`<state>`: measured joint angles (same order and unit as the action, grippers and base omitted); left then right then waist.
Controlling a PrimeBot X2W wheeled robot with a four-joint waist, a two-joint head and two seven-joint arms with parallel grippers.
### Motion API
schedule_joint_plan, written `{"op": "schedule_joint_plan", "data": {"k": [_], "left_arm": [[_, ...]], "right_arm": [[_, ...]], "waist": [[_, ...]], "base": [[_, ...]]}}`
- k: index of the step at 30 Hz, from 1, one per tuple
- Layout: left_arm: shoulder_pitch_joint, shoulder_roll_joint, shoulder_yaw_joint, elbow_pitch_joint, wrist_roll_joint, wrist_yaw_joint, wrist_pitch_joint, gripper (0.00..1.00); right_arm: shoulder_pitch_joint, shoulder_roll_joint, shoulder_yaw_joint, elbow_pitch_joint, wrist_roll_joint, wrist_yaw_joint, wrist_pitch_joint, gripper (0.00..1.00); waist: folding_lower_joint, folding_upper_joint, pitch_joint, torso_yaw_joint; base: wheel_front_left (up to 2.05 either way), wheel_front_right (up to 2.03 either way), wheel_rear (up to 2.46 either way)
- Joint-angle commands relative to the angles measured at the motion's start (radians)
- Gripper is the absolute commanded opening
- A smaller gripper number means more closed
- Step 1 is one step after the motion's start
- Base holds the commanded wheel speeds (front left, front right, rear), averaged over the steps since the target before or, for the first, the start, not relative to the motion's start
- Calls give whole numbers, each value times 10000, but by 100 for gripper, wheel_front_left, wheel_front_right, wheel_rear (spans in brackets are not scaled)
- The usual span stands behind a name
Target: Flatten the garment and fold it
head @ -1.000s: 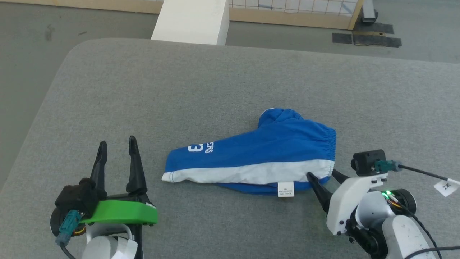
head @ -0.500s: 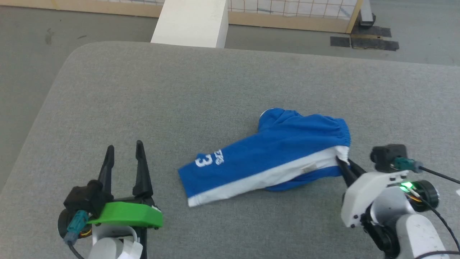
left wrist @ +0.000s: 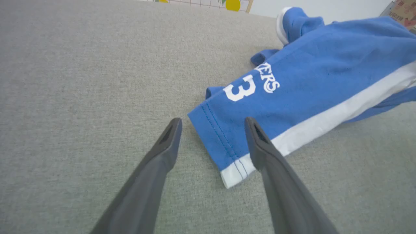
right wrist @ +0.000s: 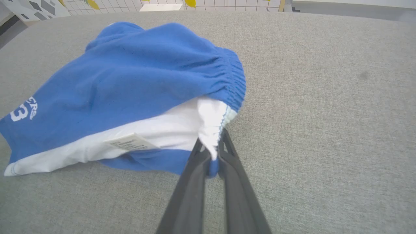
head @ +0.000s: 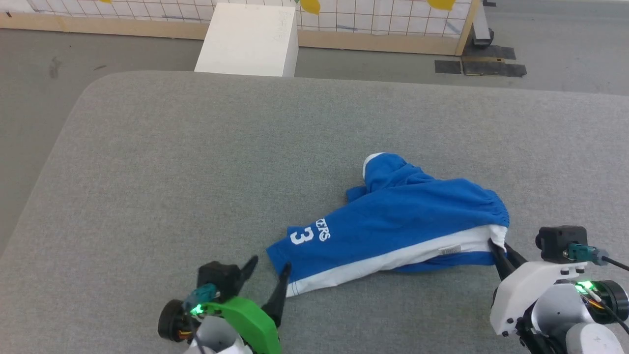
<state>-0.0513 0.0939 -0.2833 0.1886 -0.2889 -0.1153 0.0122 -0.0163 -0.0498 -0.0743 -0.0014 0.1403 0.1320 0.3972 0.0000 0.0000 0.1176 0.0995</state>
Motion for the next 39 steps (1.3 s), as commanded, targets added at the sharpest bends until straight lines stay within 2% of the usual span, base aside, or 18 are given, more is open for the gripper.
{"op": "schedule_joint_plan", "data": {"k": [1, 5, 11, 19, 23, 24, 25, 27, 34, 39], "left_arm": [[-36, 90, -100, -2, -98, -55, 511, 100], [11, 21, -342, -159, -290, 179, 2075, 100], [42, -147, -600, -331, -500, 772, 3701, 100], [-287, -183, -800, -280, -269, 1332, 4559, 100], [-537, -192, -799, -181, -233, 1456, 4677, 100], [-582, -187, -826, -141, -242, 1440, 4759, 93], [-639, -171, -854, -109, -252, 1413, 4840, 47], [-711, -149, -907, -25, -325, 1334, 5055, 0], [-716, 7, -1051, -89, -468, 1093, 5293, 0], [-687, 104, -912, -869, -839, 760, 4965, 0]], "right_arm": [[121, -4, -19, -73, 74, -13, 26, 0], [128, -4, -1, -80, 156, -13, -4, 0], [65, -4, 107, -62, 256, -13, -73, 0], [3, -4, 253, -66, 332, -13, -163, 0], [-25, -4, 321, -60, 408, -13, -198, 0], [-25, -4, 334, -52, 424, -13, -196, 0], [-31, -4, 352, -44, 431, -13, -196, 0], [-44, -4, 375, -25, 449, -13, -211, 0], [-57, -4, 443, 40, 475, -13, -225, 0], [-59, -4, 583, -323, 428, -13, -65, 0]], "waist": [[0, 0, 12, 9], [0, 0, 51, -1], [0, 0, 173, -77], [0, 0, 334, -239], [0, 0, 423, -323], [0, 0, 442, -339], [0, 0, 468, -362], [0, 0, 501, -402], [0, 0, 501, -498], [0, 0, 338, -500]], "base": [[0, 0, 0], [0, 0, 0], [0, 0, 0], [0, 0, 0], [0, 0, 0], [0, 0, 0], [0, 0, 0], [0, 0, 0], [0, 0, 0], [0, 0, 0]]}}
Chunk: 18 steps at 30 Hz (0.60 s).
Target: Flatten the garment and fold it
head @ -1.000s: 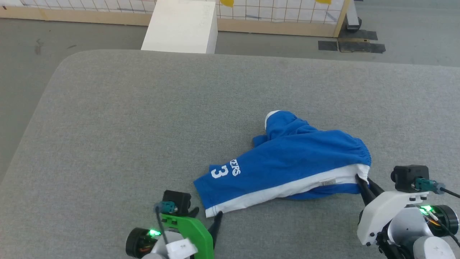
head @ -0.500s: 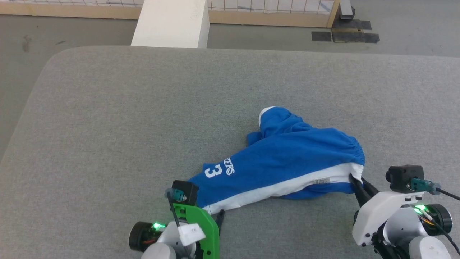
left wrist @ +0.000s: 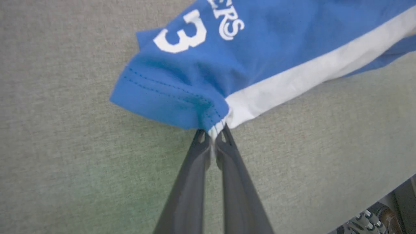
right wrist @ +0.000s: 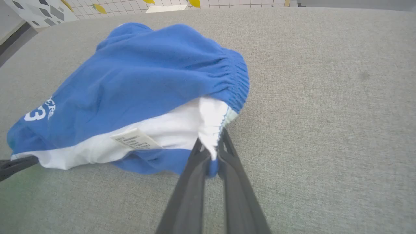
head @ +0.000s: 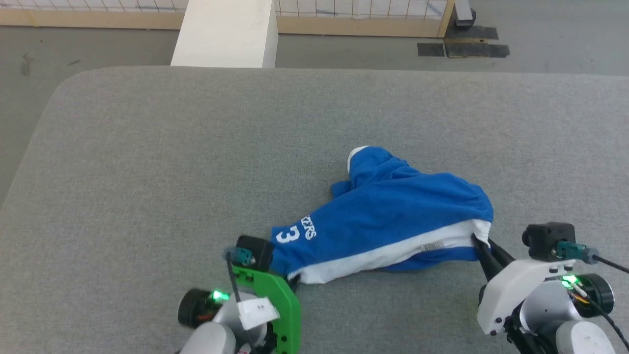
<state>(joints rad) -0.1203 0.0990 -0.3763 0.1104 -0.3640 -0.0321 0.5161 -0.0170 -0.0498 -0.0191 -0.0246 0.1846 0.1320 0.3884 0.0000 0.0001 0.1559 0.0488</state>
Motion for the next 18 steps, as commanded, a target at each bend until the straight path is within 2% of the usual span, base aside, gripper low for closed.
{"op": "schedule_joint_plan", "data": {"k": [1, 6, 9, 11, 14, 18], "left_arm": [[-63, 85, 74, -381, -235, -196, -125, 0], [-771, 412, 372, -1685, -862, -614, -99, 0], [-1587, 619, 579, -2217, -1355, -782, 8, 0], [-2225, 565, 827, -2393, -1920, -842, 28, 0], [-3348, 783, 1170, -2246, -2122, -882, 47, 0], [-5010, 644, 1843, -1519, -2507, -812, -233, 0]], "right_arm": [[-83, -4, 83, -265, -64, -13, 144, 0], [-596, -235, 482, -1174, -460, -13, 927, 0], [-1341, -814, 933, -1570, -419, -13, 1512, 0], [-2009, -1205, 1248, -1704, -230, -13, 1853, 0], [-3169, -1778, 1751, -1657, 36, -13, 2267, 0], [-5064, -2316, 2497, -1118, 496, -13, 2614, 0]], "waist": [[0, -1, -83, 17], [0, -1, -168, 11], [0, -1, -115, -65], [0, -1, -11, -136], [0, -1, 240, -252], [0, -1, 835, -438]], "base": [[0, 0, 0], [0, 0, 0], [0, 0, 0], [0, 0, 0], [0, 0, 0], [0, 0, 0]]}}
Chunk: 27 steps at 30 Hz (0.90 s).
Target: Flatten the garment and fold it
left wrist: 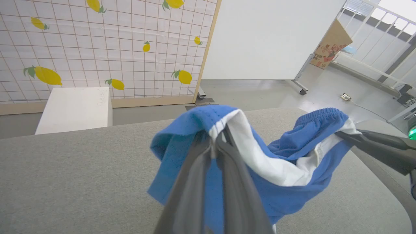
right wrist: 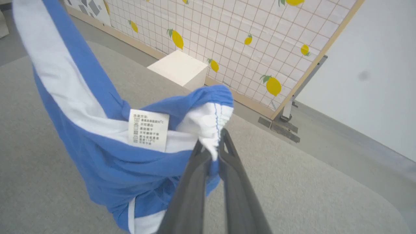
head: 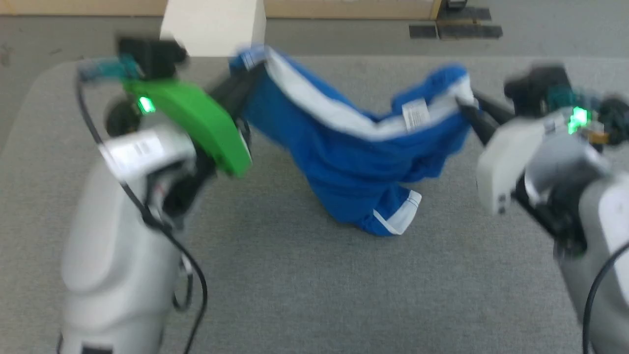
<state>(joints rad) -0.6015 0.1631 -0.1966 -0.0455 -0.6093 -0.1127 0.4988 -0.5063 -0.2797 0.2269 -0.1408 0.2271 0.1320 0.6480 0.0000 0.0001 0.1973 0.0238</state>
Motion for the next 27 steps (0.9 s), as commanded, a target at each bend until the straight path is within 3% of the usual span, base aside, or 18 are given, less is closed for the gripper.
{"op": "schedule_joint_plan", "data": {"k": [1, 10, 17, 22, 27], "left_arm": [[-693, -9, 210, 300, -60, 40, -169, 0], [-4407, 225, 1287, 2547, 545, 626, -1673, 0], [-6728, 416, 2103, 3746, 893, 994, -3806, 0], [-7546, 435, 2240, 4374, 960, 805, -4960, 0], [-7031, 554, 1667, 5063, 1259, 396, -5054, 0]], "right_arm": [[-738, -114, 235, 287, 198, -13, 64, 0], [-5166, 65, 1122, 2720, 382, -13, -856, 0], [-7625, 685, 579, 4462, -629, -13, -2727, 0], [-8468, 1119, -97, 5400, -1166, -13, -4038, 0], [-8064, 1251, 27, 6036, -1147, -13, -4567, 0]], "waist": [[0, -1, 637, -241], [0, -1, 2291, -639], [0, -1, 3034, -754], [0, -1, 3179, -712], [0, -1, 3096, -611]], "base": [[0, 0, 0], [0, 0, 0], [0, 0, 0], [0, 0, 0], [0, 0, 0]]}}
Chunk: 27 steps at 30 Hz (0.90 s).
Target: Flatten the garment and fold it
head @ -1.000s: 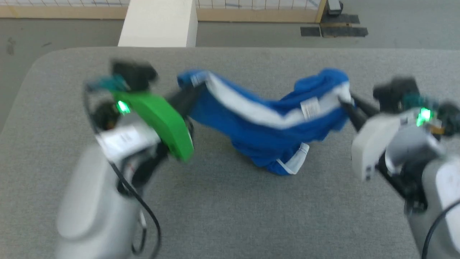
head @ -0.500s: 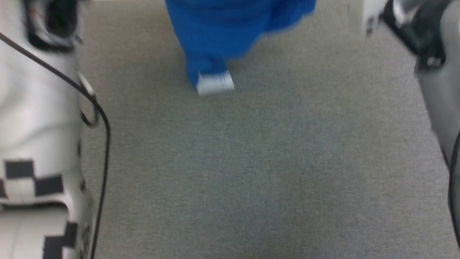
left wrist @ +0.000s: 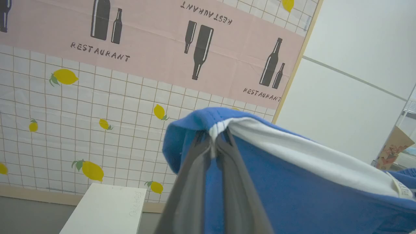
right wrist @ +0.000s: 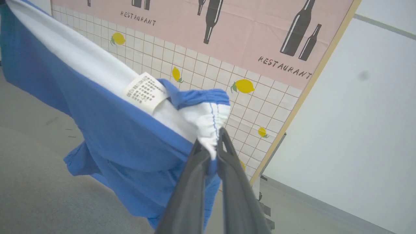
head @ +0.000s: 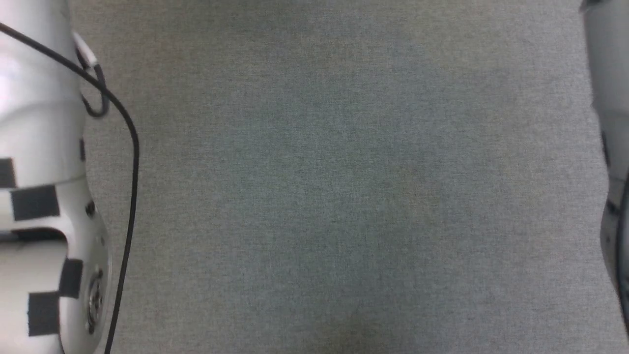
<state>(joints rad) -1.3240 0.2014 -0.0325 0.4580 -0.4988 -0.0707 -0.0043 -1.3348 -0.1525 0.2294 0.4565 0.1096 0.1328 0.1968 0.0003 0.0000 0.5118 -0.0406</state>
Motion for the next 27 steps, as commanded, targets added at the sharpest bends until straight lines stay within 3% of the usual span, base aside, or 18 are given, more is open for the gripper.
{"op": "schedule_joint_plan", "data": {"k": [1, 7, 13, 19, 27], "left_arm": [[500, 215, -156, 170, 238, -110, 15, 0], [2879, 250, -973, 294, 16, -470, 366, 0], [6152, 543, -1769, -711, -468, -561, 1337, 0], [9338, 666, -2085, -2234, -1130, -390, 2487, 0], [12348, 860, -2564, -3991, -1584, 171, 3827, 0]], "right_arm": [[495, -14, 146, 174, 160, -21, -109, 0], [2716, -243, 910, 144, 1341, -21, -157, 0], [5904, -846, 1328, -1246, 2444, -21, 191, 0], [9143, -1103, 526, -2977, 2556, -21, 951, 0], [12229, -592, -621, -4905, 1802, -21, 1957, 0]], "waist": [[-3, 0, -102, 49], [-3, 0, -650, 170], [-3, 0, -1484, 323], [-3, 0, -2289, 501], [-3, 0, -2983, 612]], "base": [[0, 0, 0], [0, 0, 0], [0, 0, 0], [0, 0, 0], [0, 0, 0]]}}
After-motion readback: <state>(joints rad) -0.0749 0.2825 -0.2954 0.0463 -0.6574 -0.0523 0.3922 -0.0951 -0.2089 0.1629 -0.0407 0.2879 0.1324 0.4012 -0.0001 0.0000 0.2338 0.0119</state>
